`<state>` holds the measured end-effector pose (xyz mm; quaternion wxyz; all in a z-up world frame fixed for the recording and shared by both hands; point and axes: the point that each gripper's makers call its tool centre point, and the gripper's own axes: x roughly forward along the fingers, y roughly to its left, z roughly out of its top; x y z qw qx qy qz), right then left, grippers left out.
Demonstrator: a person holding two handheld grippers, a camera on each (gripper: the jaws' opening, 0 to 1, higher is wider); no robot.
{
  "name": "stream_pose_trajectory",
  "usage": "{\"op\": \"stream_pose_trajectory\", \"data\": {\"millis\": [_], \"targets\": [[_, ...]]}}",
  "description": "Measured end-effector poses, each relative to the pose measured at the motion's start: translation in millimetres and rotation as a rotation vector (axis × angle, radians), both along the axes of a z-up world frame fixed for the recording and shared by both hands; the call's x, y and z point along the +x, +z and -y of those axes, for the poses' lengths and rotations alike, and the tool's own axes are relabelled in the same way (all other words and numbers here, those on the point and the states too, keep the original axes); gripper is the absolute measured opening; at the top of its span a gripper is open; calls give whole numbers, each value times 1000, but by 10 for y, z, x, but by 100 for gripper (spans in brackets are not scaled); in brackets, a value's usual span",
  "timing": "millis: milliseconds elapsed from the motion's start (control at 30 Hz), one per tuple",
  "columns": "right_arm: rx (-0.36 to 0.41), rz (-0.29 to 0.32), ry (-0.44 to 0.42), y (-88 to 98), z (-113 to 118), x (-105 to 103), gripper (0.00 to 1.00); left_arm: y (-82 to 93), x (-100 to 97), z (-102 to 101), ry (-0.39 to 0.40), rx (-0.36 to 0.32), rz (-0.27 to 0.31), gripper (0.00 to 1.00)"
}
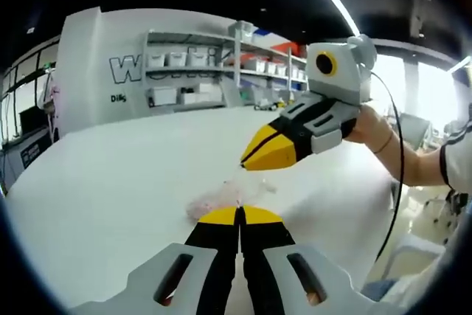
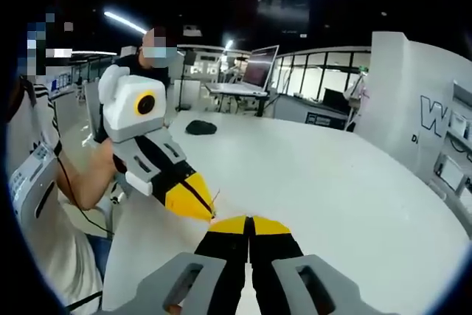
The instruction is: Open the resealable bag by pulling the two sides of the seal apart until the entire bag opening is separated and visibly accessible.
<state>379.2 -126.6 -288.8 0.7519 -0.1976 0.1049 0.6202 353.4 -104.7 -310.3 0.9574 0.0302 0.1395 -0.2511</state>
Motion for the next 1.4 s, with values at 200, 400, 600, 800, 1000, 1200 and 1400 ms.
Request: {"op": "stream_pose_trajectory", "data": {"millis": [200,400,600,800,1000,1200,1400], "targets": [[-11,29,-17,48,47,66,0,18,36,37,-28,60,8,0],[-7,46,-40,106,95,151,0,38,89,28,-52,67,-1,0],[6,59,-60,224,115,242,0,189,183,34,-66,76,12,0],[26,71,-74,307,127,272,0,276,231,26,-75,79,17,0],[35,80,-95,363,172,350,0,381,291,30,-109,65,8,0],[43,80,-124,385,245,431,0,441,327,38,-134,59,-1,0],[47,93,-133,411,259,438,0,481,333,39,-148,39,-2,0]]}}
